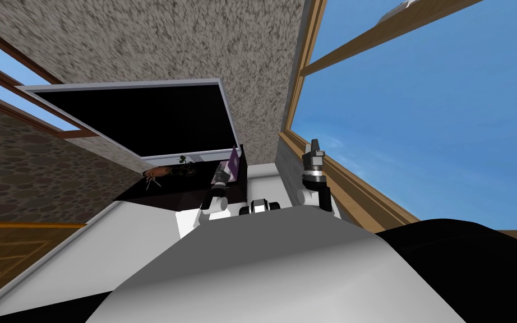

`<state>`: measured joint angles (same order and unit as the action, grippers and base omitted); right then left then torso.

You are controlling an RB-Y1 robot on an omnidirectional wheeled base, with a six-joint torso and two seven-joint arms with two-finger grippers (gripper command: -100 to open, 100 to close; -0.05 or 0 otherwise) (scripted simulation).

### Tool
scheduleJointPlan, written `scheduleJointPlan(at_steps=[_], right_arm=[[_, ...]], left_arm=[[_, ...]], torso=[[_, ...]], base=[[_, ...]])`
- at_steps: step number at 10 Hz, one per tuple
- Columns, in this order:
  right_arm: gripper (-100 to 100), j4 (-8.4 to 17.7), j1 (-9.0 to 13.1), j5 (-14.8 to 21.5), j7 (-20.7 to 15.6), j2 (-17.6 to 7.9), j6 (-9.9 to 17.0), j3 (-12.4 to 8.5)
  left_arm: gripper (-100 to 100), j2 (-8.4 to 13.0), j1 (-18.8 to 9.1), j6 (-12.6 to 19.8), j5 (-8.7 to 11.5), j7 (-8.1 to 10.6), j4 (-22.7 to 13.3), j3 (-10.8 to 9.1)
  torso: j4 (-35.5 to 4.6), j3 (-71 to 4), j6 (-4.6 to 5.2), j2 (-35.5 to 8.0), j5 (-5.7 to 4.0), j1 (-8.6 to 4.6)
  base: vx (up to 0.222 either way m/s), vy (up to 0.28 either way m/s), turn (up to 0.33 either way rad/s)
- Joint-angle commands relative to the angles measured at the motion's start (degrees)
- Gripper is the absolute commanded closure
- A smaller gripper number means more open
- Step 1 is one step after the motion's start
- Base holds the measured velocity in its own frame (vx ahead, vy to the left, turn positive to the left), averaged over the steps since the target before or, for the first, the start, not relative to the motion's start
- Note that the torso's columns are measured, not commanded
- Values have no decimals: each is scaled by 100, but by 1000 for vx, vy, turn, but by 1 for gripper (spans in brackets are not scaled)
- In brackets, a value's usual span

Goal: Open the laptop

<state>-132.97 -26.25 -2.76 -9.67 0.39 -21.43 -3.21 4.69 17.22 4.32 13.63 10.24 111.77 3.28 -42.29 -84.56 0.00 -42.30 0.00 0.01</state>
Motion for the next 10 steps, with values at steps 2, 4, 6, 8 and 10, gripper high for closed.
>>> scheduleJointPlan(at_steps=[2,4,6,8,10], right_arm=[[0,0,0,0,0,0,0,0],[0,0,0,0,0,0,0,0],[0,0,-1,0,0,0,0,0],[0,0,0,0,0,0,0,0],[0,0,0,0,0,-1,0,-1]], left_arm=[[-100,-629,-98,267,52,63,-98,43],[-100,-641,-101,258,57,66,-101,28],[-100,-664,-81,313,55,68,-45,23],[100,-669,-23,245,279,283,-46,73],[100,-669,32,163,503,496,-59,113]], torso=[[4,-5,11,10,1,-7],[7,-11,14,20,1,-9],[5,-21,2,37,-1,2],[-1,-4,-2,7,1,7],[3,-8,2,15,9,29]], base=[[29,-1,2],[7,1,-3],[76,2,0],[-3,32,13],[25,115,3]])
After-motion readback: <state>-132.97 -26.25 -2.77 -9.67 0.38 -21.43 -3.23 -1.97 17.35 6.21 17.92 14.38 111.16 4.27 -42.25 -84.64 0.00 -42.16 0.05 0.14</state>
